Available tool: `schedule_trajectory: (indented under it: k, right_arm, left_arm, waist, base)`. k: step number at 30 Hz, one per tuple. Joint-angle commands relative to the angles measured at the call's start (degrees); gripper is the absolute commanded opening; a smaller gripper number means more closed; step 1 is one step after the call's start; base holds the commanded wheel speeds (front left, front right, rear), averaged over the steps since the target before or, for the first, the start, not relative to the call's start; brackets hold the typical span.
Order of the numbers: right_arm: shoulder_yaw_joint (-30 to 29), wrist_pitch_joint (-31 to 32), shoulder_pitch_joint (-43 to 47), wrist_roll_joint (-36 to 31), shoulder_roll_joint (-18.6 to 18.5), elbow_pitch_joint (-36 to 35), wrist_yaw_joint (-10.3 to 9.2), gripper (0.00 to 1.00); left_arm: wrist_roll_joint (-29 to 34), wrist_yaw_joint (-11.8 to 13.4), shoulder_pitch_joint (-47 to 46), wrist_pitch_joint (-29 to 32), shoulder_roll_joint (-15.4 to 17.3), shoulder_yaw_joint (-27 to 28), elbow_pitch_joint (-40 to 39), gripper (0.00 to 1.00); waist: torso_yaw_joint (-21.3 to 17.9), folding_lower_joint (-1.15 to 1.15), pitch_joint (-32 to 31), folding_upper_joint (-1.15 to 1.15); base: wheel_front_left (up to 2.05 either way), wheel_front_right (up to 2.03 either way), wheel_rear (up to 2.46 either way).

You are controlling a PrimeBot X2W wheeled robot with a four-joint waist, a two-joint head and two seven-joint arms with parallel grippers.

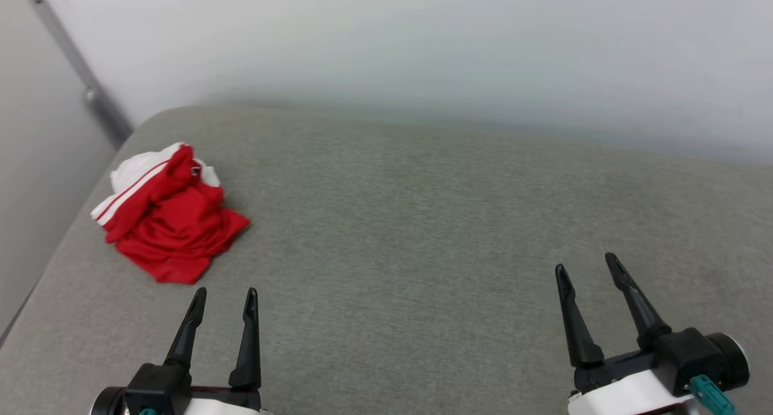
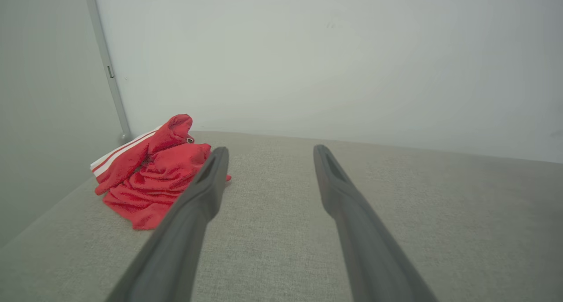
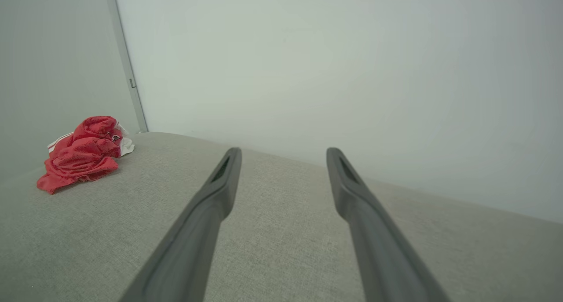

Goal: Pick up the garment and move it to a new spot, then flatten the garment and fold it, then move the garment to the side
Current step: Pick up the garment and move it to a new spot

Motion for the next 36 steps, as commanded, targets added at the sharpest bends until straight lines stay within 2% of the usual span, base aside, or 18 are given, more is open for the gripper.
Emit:
schedule_trajectory:
  k: [1,14,22,28,36]
  right_arm:
    - [0.6,-0.1,0.4,0.4,0.0,0.3,-0.02,1.00]
    - [3.0,-0.1,1.0,1.6,0.0,1.5,-0.02,1.00]
    - [2.5,-0.1,1.1,2.0,0.0,2.0,-0.02,1.00]
    - [2.6,-0.1,1.3,2.3,0.0,1.9,-0.02,1.00]
    - [2.9,-0.1,0.8,1.9,0.0,1.5,-0.02,1.00]
  left_arm:
    - [0.4,-0.1,0.5,-0.1,-0.1,0.3,0.0,1.00]
    - [1.1,0.0,2.0,-0.1,-0.1,1.1,-0.8,1.00]
    - [1.2,-0.2,2.5,-0.1,-0.1,0.8,-0.5,1.00]
    - [1.5,-0.3,2.7,-0.1,-0.1,0.9,-0.6,1.00]
    - [0.5,-0.4,2.4,-0.1,-0.1,1.8,-0.1,1.00]
  waist:
    - [3.1,0.00,-0.7,0.00]
    - [12.2,0.00,-1.9,0.00]
    - [15.8,0.00,-2.3,0.00]
    - [17.2,0.00,-2.8,0.00]
    - [16.4,0.00,-2.2,0.00]
  base:
    - [0.00,0.00,0.00]
    - [0.00,0.00,0.00]
    - [0.00,0.00,0.00]
    - [0.00,0.00,0.00]
    - [0.00,0.00,0.00]
